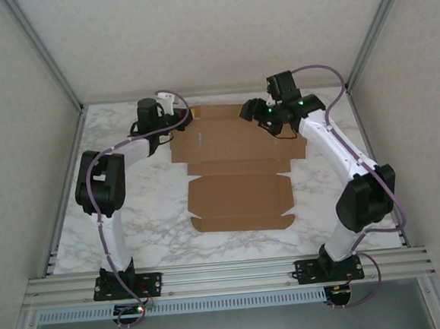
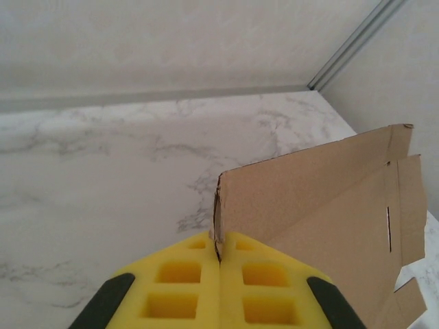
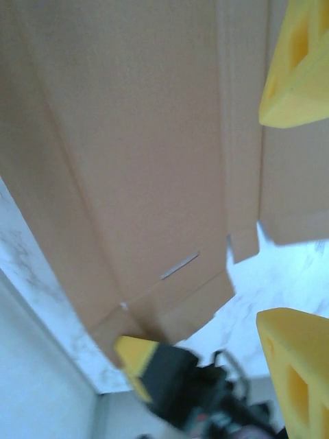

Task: Fold the paper box

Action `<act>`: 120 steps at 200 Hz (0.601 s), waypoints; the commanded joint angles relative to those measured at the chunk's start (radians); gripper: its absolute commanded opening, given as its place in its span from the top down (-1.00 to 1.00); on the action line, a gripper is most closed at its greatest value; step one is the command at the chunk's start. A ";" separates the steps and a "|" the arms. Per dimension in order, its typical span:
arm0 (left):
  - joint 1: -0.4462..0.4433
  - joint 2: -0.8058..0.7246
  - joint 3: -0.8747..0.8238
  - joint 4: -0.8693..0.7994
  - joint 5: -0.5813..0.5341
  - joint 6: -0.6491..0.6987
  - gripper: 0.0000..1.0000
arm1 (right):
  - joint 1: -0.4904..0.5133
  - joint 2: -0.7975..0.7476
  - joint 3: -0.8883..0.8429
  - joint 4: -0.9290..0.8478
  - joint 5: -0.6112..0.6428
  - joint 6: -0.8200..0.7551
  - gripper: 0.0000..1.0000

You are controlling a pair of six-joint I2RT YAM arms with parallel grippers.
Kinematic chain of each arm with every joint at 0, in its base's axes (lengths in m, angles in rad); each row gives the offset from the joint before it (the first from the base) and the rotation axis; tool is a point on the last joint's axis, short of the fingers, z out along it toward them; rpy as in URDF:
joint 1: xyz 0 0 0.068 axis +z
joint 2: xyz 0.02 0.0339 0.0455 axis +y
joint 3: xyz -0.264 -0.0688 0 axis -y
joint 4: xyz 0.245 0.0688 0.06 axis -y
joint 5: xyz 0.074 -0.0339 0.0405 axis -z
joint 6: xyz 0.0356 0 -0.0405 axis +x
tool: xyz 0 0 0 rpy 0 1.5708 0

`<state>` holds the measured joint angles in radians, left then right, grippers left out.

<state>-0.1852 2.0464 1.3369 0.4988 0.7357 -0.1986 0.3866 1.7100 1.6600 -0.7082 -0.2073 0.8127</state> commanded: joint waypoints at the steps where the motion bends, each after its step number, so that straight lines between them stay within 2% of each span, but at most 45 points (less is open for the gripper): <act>1: -0.018 -0.063 -0.042 0.135 -0.009 0.055 1.00 | -0.006 0.061 0.055 -0.049 -0.045 0.266 -0.13; 8: -0.021 -0.072 -0.054 0.146 -0.013 0.059 1.00 | -0.007 0.072 0.066 -0.029 -0.044 0.309 -0.06; 19: -0.026 -0.089 -0.078 0.175 -0.015 0.059 1.00 | -0.008 0.089 0.096 -0.031 -0.022 0.368 -0.06; 41: -0.030 -0.121 -0.122 0.218 -0.028 0.059 1.00 | -0.019 0.149 0.189 -0.068 0.007 0.447 -0.38; 74: -0.031 -0.149 -0.157 0.238 -0.025 0.076 1.00 | -0.053 0.248 0.269 -0.059 -0.022 0.548 -0.53; 91: -0.031 -0.163 -0.174 0.236 -0.024 0.096 1.00 | -0.066 0.286 0.303 -0.083 -0.021 0.601 -0.53; 120: -0.031 -0.191 -0.208 0.245 -0.023 0.127 1.00 | -0.073 0.306 0.320 -0.098 0.035 0.664 -0.42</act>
<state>-0.2089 1.9148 1.1568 0.6838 0.7101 -0.1188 0.3191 1.9965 1.9434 -0.7593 -0.2199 1.3785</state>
